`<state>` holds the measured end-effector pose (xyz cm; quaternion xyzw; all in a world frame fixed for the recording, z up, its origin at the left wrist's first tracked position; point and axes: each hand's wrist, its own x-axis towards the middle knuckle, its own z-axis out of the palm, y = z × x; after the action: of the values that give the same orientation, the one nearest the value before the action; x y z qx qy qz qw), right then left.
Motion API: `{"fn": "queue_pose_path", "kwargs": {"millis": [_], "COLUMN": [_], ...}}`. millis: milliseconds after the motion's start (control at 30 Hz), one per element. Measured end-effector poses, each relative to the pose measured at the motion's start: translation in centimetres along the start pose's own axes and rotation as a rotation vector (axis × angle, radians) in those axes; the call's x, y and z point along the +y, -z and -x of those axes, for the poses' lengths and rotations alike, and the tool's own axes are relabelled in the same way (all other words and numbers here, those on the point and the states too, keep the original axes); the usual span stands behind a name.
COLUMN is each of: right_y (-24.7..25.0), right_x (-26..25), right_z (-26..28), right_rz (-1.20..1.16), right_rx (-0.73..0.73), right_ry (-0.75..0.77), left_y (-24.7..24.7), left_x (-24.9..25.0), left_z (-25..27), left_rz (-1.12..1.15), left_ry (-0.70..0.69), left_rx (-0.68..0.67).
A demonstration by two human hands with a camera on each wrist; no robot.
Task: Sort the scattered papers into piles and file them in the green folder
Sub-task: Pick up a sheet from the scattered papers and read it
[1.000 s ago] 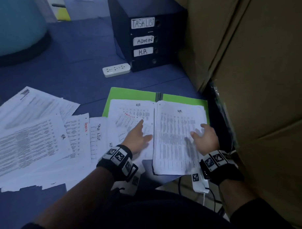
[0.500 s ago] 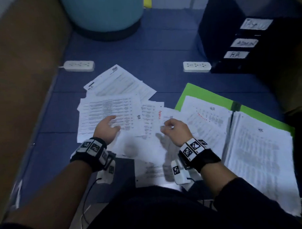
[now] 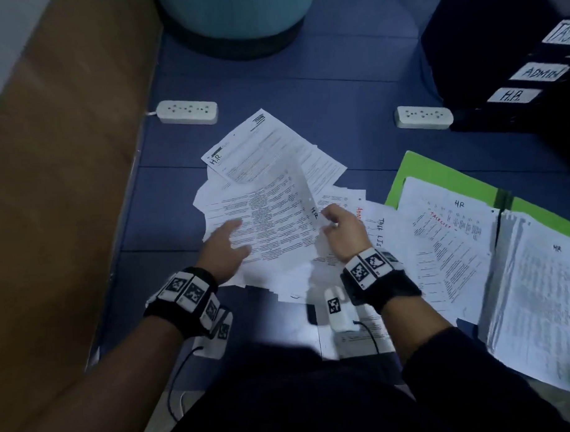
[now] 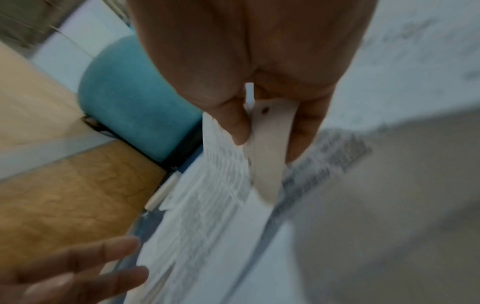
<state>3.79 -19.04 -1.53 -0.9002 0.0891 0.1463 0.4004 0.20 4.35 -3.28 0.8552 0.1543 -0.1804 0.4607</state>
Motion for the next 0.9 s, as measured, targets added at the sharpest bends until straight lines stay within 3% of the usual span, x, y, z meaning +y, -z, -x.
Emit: {"fn": "queue_pose_path", "kwargs": {"millis": [167,233,300,367,433,500,567,667,767,900], "right_y": [4.6,5.6,5.9,5.7,4.8,3.3,2.0,1.6,4.3,8.4], "right_x": [0.2,0.5,1.1,2.3,3.6,3.9,3.9,4.4,5.3,6.3], "right_z": [1.3,1.4,1.1,0.3,-0.5,-0.8,-1.0,-1.0,-0.5,0.5], "right_rz": [-0.091,-0.115,-0.191,-0.222,-0.098,0.038,0.065,0.078,0.130,0.258], "right_rx": [-0.152,-0.218,-0.184,0.003,0.146,0.118,0.095,0.062,0.071,0.186], "right_ry": [0.170,0.156,0.117,0.007,-0.218,-0.410,-0.471,-0.385,-0.236,-0.237], "left_y": [2.6,2.8,2.3,1.7,1.2,0.8,0.6,0.7,1.1,0.6], "left_x": [3.5,4.5,5.0,4.2,3.0,2.2,1.9,1.9,2.7,3.7], "left_z": [-1.8,-2.2,-2.3,-2.4,-2.5,-2.3,-2.1,-2.1,-2.2,-3.3], "left_rz": [-0.112,-0.166,-0.147,-0.167,-0.130,-0.067,-0.039,-0.041,-0.011,-0.088], "left_ry": [-0.175,-0.182,-0.172,-0.152,-0.079,-0.031,-0.003,-0.039,-0.076,-0.157], "left_rx": [0.186,0.081,-0.062,-0.070,-0.049,-0.043,-0.048,-0.048,-0.063,-0.069]}}
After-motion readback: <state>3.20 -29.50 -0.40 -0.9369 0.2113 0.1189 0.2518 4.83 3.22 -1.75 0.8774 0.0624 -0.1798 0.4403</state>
